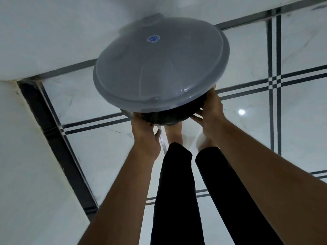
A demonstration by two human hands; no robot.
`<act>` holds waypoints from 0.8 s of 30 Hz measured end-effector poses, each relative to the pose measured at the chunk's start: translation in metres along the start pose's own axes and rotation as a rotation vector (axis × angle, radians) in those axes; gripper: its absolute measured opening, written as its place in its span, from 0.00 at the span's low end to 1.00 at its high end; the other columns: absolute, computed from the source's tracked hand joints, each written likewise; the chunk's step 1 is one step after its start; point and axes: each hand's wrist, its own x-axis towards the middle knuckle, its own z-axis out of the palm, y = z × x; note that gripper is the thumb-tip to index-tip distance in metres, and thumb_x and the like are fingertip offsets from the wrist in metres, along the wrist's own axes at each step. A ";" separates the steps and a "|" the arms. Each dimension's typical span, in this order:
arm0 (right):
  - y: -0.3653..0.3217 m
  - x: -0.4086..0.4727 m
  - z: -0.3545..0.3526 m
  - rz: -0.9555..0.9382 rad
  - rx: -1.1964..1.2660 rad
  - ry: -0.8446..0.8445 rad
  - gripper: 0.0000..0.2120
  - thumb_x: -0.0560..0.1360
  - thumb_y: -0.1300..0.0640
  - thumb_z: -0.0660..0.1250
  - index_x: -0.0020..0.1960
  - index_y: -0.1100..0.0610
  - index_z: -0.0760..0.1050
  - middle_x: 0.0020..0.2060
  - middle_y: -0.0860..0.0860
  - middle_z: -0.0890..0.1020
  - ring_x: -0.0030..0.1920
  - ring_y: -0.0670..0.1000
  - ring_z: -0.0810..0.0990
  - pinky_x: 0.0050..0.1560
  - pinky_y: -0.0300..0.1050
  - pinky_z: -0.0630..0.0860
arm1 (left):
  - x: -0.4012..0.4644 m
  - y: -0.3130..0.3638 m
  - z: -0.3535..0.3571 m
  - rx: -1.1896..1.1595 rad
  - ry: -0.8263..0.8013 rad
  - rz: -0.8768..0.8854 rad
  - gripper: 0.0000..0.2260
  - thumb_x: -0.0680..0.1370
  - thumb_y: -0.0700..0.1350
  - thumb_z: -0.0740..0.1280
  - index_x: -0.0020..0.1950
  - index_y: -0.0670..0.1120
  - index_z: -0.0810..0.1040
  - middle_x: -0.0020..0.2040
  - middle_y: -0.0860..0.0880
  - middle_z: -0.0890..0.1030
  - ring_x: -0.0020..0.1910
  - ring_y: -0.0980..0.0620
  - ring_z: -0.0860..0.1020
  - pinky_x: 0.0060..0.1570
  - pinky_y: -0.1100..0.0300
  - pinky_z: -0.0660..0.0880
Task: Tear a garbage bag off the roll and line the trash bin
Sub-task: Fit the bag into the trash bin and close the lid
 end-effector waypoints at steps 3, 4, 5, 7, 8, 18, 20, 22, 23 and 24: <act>-0.001 0.003 -0.001 0.033 0.039 0.015 0.24 0.90 0.38 0.54 0.76 0.48 0.78 0.68 0.51 0.85 0.67 0.55 0.85 0.56 0.52 0.86 | 0.019 0.003 -0.009 -0.164 -0.042 -0.046 0.23 0.83 0.61 0.59 0.73 0.52 0.80 0.69 0.50 0.83 0.71 0.46 0.79 0.74 0.44 0.72; 0.000 0.004 -0.002 0.041 0.044 0.019 0.24 0.91 0.40 0.54 0.76 0.49 0.79 0.66 0.51 0.86 0.66 0.55 0.85 0.53 0.50 0.86 | 0.025 0.004 -0.012 -0.210 -0.066 -0.064 0.25 0.83 0.62 0.59 0.73 0.51 0.79 0.69 0.48 0.84 0.70 0.45 0.81 0.74 0.43 0.73; 0.000 0.005 -0.004 0.045 0.048 0.020 0.23 0.91 0.41 0.54 0.75 0.50 0.79 0.64 0.51 0.86 0.64 0.54 0.86 0.52 0.50 0.86 | 0.030 0.003 -0.015 -0.254 -0.081 -0.080 0.26 0.83 0.63 0.57 0.74 0.49 0.79 0.69 0.47 0.84 0.69 0.44 0.81 0.74 0.42 0.73; 0.002 0.005 -0.007 0.041 0.045 0.010 0.22 0.92 0.41 0.54 0.73 0.51 0.80 0.61 0.50 0.87 0.62 0.53 0.87 0.54 0.50 0.86 | 0.038 0.001 -0.019 -0.316 -0.080 -0.114 0.29 0.85 0.64 0.54 0.76 0.47 0.77 0.70 0.45 0.83 0.70 0.42 0.81 0.76 0.40 0.72; 0.004 0.007 -0.009 0.033 0.037 0.003 0.23 0.91 0.40 0.54 0.72 0.50 0.81 0.60 0.49 0.88 0.62 0.53 0.87 0.55 0.50 0.86 | 0.040 0.001 -0.020 -0.334 -0.080 -0.123 0.30 0.85 0.65 0.53 0.77 0.46 0.76 0.70 0.45 0.82 0.70 0.42 0.80 0.77 0.40 0.71; 0.010 0.018 -0.020 -0.050 -0.076 -0.030 0.19 0.88 0.41 0.64 0.68 0.52 0.83 0.58 0.48 0.89 0.58 0.51 0.89 0.54 0.49 0.87 | 0.052 -0.007 -0.030 -0.342 -0.122 -0.116 0.27 0.85 0.62 0.60 0.74 0.44 0.79 0.69 0.44 0.84 0.68 0.41 0.82 0.76 0.39 0.72; 0.015 0.019 -0.020 -0.102 -0.099 -0.031 0.13 0.88 0.45 0.66 0.62 0.51 0.84 0.55 0.47 0.89 0.58 0.51 0.89 0.53 0.48 0.87 | 0.054 -0.009 -0.031 -0.354 -0.128 -0.114 0.28 0.86 0.63 0.58 0.75 0.44 0.78 0.69 0.44 0.84 0.69 0.41 0.81 0.76 0.40 0.72; 0.019 0.021 -0.020 -0.171 -0.151 -0.018 0.10 0.89 0.46 0.66 0.53 0.49 0.83 0.53 0.47 0.88 0.58 0.53 0.89 0.52 0.48 0.88 | 0.053 -0.011 -0.031 -0.360 -0.119 -0.113 0.28 0.86 0.63 0.56 0.74 0.44 0.78 0.68 0.44 0.84 0.70 0.42 0.81 0.77 0.40 0.71; 0.022 0.023 -0.021 -0.205 -0.189 -0.008 0.11 0.89 0.46 0.66 0.52 0.50 0.82 0.53 0.48 0.88 0.58 0.54 0.89 0.52 0.49 0.89 | 0.053 -0.013 -0.032 -0.359 -0.111 -0.114 0.27 0.86 0.62 0.56 0.73 0.44 0.79 0.67 0.45 0.85 0.69 0.42 0.81 0.76 0.41 0.72; 0.024 0.025 -0.022 -0.233 -0.233 0.005 0.12 0.89 0.46 0.65 0.53 0.51 0.83 0.52 0.49 0.89 0.57 0.55 0.90 0.52 0.50 0.89 | 0.053 -0.014 -0.032 -0.359 -0.107 -0.114 0.27 0.86 0.62 0.56 0.71 0.44 0.80 0.66 0.45 0.86 0.69 0.42 0.81 0.76 0.41 0.72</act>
